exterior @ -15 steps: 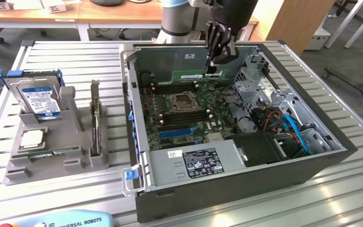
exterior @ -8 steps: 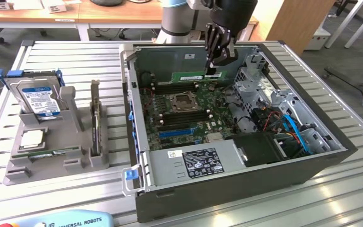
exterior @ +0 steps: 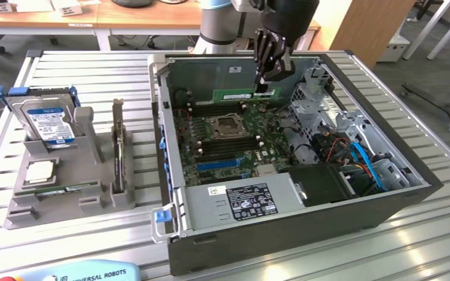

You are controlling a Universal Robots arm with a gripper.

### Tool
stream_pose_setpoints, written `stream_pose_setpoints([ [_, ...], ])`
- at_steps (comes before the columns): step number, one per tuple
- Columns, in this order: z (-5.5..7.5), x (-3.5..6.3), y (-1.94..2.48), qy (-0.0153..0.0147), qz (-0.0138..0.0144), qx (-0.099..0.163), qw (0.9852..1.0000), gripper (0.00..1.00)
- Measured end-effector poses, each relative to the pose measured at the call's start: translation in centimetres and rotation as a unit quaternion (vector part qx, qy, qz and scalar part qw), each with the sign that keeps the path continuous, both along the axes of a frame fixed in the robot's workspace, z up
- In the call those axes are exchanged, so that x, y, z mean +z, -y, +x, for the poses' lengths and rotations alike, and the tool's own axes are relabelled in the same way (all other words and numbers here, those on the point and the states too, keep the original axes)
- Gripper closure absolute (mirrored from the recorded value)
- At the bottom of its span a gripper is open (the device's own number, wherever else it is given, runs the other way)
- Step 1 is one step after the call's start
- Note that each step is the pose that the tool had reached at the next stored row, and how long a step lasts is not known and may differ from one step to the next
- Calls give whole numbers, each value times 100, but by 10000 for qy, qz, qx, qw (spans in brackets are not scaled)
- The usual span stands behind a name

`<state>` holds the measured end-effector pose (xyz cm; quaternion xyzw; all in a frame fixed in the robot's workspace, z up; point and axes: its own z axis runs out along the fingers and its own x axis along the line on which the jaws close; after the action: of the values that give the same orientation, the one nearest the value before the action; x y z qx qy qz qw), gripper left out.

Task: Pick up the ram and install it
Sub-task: 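Insert the ram into the slot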

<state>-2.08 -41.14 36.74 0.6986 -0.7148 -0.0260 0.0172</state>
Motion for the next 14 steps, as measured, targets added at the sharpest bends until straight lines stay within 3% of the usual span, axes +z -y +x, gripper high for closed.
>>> stream_pose_setpoints([
  [14,0,-162,0,0,0,0,10000,89],
])
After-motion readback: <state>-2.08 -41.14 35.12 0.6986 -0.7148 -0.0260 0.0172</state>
